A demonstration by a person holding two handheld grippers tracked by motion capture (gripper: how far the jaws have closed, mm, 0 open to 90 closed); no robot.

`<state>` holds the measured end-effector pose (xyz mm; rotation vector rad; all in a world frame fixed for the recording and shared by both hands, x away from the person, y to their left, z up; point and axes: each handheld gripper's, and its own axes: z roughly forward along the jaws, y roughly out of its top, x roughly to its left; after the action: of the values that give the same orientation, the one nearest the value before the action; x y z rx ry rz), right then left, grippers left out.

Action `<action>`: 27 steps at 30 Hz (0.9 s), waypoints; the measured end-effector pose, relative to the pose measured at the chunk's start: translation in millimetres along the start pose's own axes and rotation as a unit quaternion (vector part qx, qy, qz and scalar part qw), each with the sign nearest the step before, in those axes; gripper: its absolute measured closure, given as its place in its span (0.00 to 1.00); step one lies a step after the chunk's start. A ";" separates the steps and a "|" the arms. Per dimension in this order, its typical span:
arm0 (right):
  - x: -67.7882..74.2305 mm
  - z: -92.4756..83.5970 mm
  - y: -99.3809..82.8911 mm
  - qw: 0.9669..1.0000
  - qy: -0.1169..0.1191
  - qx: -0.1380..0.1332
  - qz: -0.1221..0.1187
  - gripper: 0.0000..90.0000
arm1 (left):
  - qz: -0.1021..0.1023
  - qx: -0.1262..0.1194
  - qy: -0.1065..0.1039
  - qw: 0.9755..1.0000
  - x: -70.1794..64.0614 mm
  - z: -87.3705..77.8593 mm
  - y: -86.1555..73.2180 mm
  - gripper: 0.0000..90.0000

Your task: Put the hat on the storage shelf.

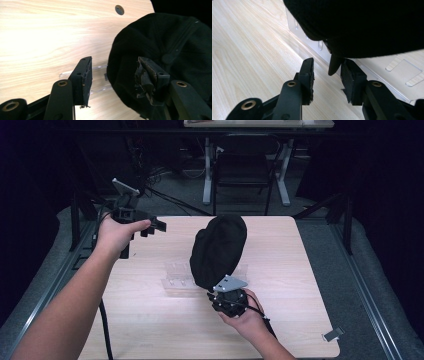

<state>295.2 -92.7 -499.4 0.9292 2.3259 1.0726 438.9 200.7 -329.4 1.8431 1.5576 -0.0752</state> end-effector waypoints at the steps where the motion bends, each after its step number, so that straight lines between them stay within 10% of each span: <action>1: 0.1 -0.6 -0.5 1.000 0.000 -0.004 0.000 0.70 | 0.001 0.000 0.003 1.000 1.6 -0.1 -0.9 0.52; 27: -37.2 -29.7 -41.3 0.998 -0.038 0.029 0.048 0.64 | 0.033 0.008 0.075 0.997 53.6 19.3 -49.9 0.55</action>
<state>286.6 -154.2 -510.0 1.0939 2.2804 0.9935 417.0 236.2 -392.5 1.9497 1.5977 0.0827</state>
